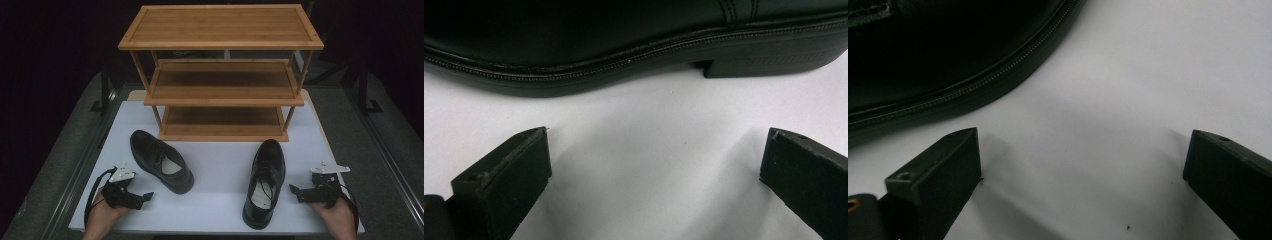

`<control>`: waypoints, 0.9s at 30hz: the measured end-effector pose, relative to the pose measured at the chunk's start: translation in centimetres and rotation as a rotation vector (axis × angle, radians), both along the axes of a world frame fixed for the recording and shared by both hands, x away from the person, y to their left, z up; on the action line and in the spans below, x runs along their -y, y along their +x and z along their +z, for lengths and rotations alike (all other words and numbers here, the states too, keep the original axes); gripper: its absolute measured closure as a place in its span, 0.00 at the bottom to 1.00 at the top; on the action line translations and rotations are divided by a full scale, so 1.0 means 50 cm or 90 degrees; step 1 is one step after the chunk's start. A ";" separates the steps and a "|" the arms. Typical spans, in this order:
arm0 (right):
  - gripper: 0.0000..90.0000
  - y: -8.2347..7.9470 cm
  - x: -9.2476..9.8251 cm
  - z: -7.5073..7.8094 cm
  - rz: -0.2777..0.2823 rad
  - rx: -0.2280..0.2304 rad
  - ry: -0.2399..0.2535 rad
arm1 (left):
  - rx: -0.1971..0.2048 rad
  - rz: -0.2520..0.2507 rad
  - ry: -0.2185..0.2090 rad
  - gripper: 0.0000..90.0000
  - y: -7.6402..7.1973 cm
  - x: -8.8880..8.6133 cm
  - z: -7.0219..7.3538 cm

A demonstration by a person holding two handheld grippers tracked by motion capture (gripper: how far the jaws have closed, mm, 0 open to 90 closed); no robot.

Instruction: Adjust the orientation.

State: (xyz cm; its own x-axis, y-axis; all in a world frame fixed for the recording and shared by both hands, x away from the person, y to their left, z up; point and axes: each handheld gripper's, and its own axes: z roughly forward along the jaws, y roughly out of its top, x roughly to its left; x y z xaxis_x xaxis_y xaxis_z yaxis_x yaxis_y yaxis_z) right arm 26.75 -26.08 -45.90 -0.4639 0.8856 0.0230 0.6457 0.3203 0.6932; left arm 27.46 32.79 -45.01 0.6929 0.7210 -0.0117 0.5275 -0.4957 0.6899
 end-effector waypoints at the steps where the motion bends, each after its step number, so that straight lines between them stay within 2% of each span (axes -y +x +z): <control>1: 0.02 0.000 0.000 0.000 0.000 0.000 0.001 | -0.001 0.002 -0.001 0.00 -0.001 -0.002 0.001; 5: 0.02 0.000 0.000 0.000 0.000 0.000 0.001 | -0.008 0.010 -0.005 0.02 -0.007 -0.009 0.009; 6: 0.02 0.000 0.000 0.000 0.000 0.000 0.001 | -0.007 0.003 -0.023 0.09 -0.011 -0.017 0.019; 7: 0.02 0.000 0.000 0.000 0.000 0.000 0.001 | -0.007 0.003 -0.023 0.16 -0.011 -0.017 0.019; 8: 0.02 0.000 0.000 0.000 0.000 0.000 0.000 | -0.013 0.001 -0.036 0.18 -0.014 -0.024 0.030; 10: 0.02 0.000 0.000 0.000 0.000 0.000 0.001 | -0.014 -0.002 -0.028 0.22 -0.015 -0.030 0.039; 11: 0.02 0.000 0.000 0.000 0.000 0.000 0.000 | -0.015 -0.004 -0.029 0.30 -0.015 -0.034 0.042; 13: 0.02 0.000 0.000 0.000 0.000 -0.001 0.000 | -0.018 -0.006 -0.040 0.37 -0.015 -0.041 0.047; 15: 0.02 0.000 0.000 0.000 0.000 -0.001 0.000 | -0.018 -0.013 -0.048 0.49 -0.014 -0.049 0.054; 21: 0.02 0.000 0.000 0.000 0.000 0.000 0.000 | -0.019 -0.002 -0.045 0.73 -0.001 -0.059 0.066; 25: 0.02 0.000 0.000 0.000 0.001 0.001 -0.001 | -0.024 0.018 -0.036 0.89 0.021 -0.064 0.083; 27: 0.02 0.000 0.000 0.000 0.000 -0.001 -0.001 | -0.020 0.019 -0.035 0.93 0.025 -0.065 0.086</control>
State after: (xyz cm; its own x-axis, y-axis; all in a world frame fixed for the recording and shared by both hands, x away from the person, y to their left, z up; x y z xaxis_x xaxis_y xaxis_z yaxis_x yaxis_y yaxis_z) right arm 26.76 -26.07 -45.89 -0.4638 0.8857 0.0227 0.6463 0.3207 0.6924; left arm 28.73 36.07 -40.70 0.6696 0.7390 -0.0740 0.5638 -0.4408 0.6984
